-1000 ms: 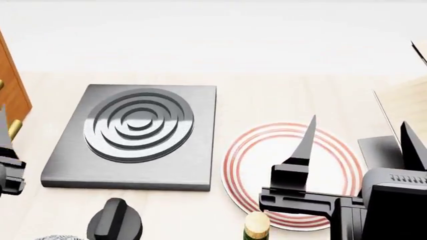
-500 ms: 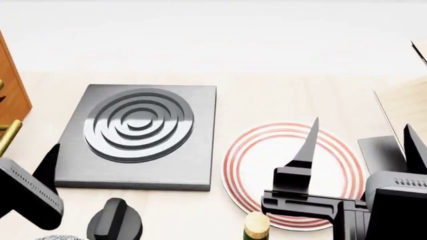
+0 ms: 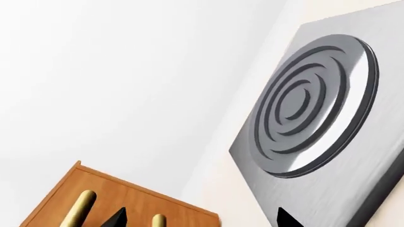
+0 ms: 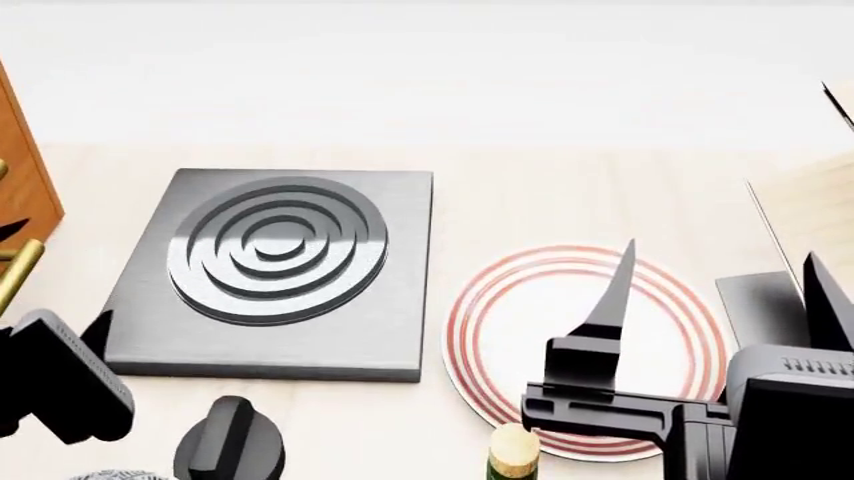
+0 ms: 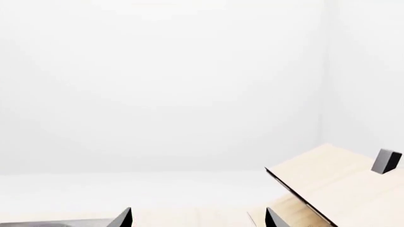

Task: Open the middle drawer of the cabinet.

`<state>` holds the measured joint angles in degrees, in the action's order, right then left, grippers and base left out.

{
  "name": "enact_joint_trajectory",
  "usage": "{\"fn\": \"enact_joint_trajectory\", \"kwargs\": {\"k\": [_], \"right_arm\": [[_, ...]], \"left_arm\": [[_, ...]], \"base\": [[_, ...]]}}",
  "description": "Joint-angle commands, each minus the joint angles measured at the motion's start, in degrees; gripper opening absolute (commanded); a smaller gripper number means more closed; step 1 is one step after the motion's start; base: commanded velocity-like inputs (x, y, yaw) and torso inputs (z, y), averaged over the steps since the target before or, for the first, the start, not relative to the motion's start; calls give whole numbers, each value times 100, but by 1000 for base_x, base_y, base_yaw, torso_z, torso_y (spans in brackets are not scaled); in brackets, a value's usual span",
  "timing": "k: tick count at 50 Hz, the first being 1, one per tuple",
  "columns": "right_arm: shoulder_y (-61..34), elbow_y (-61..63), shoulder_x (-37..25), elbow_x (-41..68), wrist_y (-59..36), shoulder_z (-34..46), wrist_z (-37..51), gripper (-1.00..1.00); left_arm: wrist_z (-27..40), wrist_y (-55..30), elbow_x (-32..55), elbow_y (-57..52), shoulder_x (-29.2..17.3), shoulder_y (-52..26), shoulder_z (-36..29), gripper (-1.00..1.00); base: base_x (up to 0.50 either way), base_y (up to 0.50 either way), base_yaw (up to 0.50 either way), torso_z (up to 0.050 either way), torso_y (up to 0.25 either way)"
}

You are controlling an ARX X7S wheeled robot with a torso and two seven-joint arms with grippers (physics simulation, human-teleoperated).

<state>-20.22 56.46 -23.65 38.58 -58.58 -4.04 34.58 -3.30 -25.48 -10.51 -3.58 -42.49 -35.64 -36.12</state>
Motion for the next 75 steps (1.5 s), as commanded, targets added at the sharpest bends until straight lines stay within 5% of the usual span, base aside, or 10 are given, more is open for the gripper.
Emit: {"fn": "enact_joint_trajectory", "kwargs": {"k": [1,53,75], "right_arm": [[79,-68,-43,-7,141,59,34,100],[293,-180,-201,94,482,141,167,100],[441,-231,-239,113,677,162,170,100]], "left_arm": [[15,89,-54,714,184,-231,-89,100],[709,918,-429,3745,867,-1269,-294,100],[843,1132,-1154,4528,952,-1674,-920,100]], "base": [[0,0,0,0,0],[0,0,0,0,0],[0,0,0,0,0]]}}
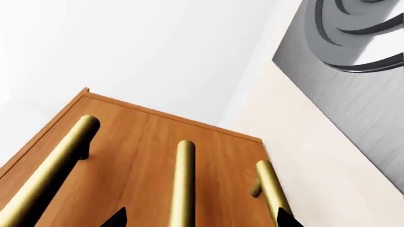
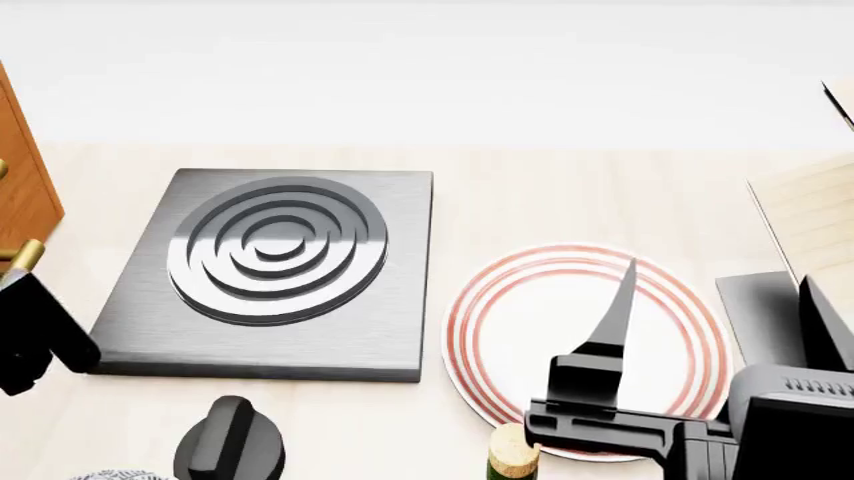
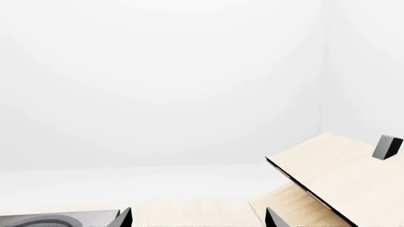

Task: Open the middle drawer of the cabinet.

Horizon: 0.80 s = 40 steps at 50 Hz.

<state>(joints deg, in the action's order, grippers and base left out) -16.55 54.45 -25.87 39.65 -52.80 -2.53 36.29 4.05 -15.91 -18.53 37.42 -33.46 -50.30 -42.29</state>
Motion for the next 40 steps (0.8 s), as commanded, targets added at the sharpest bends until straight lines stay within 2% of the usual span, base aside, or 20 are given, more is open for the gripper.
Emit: {"fn": "enact_joint_trajectory", "kwargs": {"k": [1,18,40], "right_arm": [[78,-37,-16,7,109,10,-2,100],[208,-83,-34,17,287,-1,-17,100],[344,-148,-61,-6,488,12,-34,100]], "left_arm": [[111,187,-362,465,60,-224,-315,100],[136,307,-810,584,36,-364,-705,100],[194,849,-937,1911,432,-741,-1021,100]], "base": [[0,0,0,0,0],[0,0,0,0,0],[0,0,0,0,0]]}}
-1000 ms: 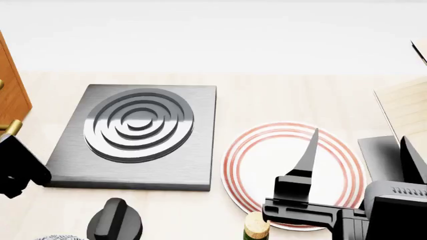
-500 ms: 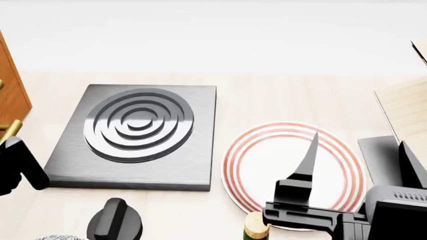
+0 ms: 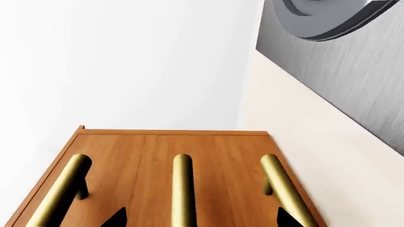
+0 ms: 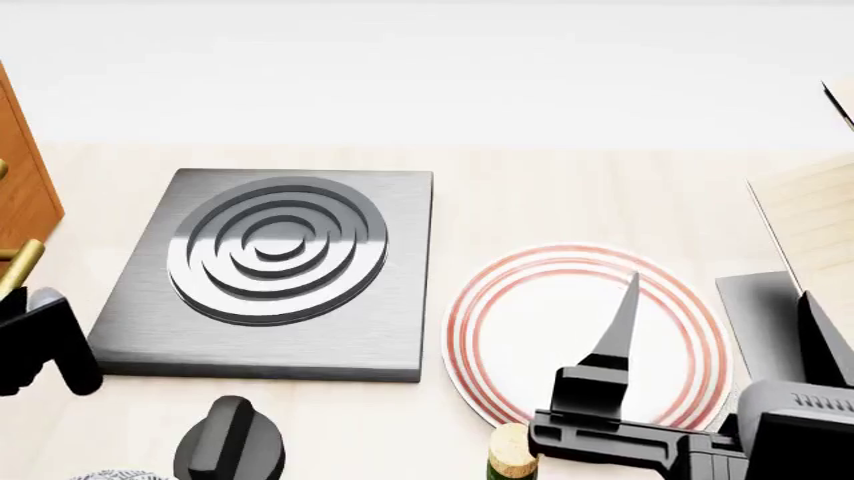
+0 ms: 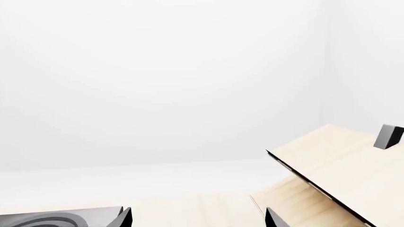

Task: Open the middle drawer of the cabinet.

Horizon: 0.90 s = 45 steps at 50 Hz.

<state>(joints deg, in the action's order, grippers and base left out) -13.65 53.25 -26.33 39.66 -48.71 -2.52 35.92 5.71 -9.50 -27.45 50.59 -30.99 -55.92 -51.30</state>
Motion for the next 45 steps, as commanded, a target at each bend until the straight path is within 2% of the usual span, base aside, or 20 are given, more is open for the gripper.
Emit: {"fn": "enact_joint_trajectory", "kwargs": {"k": [1,19,32,45], "right_arm": [[52,-29,-16,-1,78,13,6,100],[139,-30,-58,12,171,12,31,100],[154,-70,-80,26,227,25,40,100],[199,-88,-97,33,307,22,49,100]], "left_arm": [[44,236,-50,680,207,-204,-132,100],[428,810,-23,2389,671,-736,-262,100],[513,573,416,2433,647,-897,-762,100],[649,322,1075,2436,585,-1017,-1524,100]], "base": [[0,0,0,0,0],[0,0,0,0,1],[0,0,0,0,0],[0,0,0,0,0]]}}
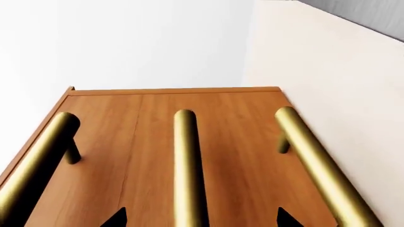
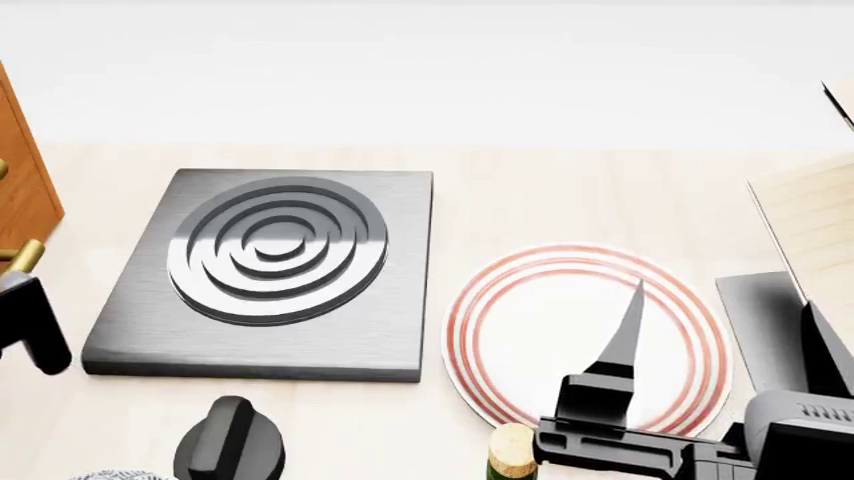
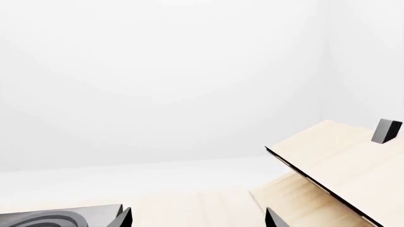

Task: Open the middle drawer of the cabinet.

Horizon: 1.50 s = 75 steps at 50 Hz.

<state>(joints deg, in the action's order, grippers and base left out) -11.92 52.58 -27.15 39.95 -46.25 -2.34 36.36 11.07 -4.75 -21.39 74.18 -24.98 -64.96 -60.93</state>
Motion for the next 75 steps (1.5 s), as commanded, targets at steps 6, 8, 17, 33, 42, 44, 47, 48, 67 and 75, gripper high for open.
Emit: {"fn": "enact_joint_trajectory", "kwargs": {"k": [6,8,17,33,42,44,47,48,67,75], "right_arm": [[77,-37,-16,-15,131,15,-9,100],[108,-34,-21,-16,155,5,-12,100],[217,-37,-36,-41,265,-16,-28,100],[336,-44,-60,-65,384,-19,-21,100],[355,-82,-71,-77,426,6,-23,100],[356,-86,-74,-76,431,11,-20,100],[346,-105,-73,-85,446,30,-24,100],[347,-104,-76,-84,448,31,-23,100],[438,-155,-91,-98,561,49,-28,100],[455,-177,-98,-98,593,53,-26,100]], "left_arm": [[137,-178,734,71,1,-141,-991,100],[148,-196,817,72,15,-160,-1133,100],[199,-279,1202,78,72,-259,-1644,100],[228,-424,1776,79,88,-228,-2226,100],[256,-505,1959,79,89,-256,-2371,100],[260,-520,1986,79,82,-268,-2391,100],[256,-543,2020,79,78,-276,-2420,100],[259,-544,2026,79,77,-277,-2431,100],[288,-688,2122,80,39,-318,-2462,100],[285,-736,2133,80,50,-331,-2455,100]], "base": [[0,0,0,0,0],[0,0,0,0,0],[0,0,0,0,0],[0,0,0,0,0],[0,0,0,0,0],[0,0,0,0,0],[0,0,0,0,0],[0,0,0,0,0],[0,0,0,0,0],[0,0,0,0,0]]}}
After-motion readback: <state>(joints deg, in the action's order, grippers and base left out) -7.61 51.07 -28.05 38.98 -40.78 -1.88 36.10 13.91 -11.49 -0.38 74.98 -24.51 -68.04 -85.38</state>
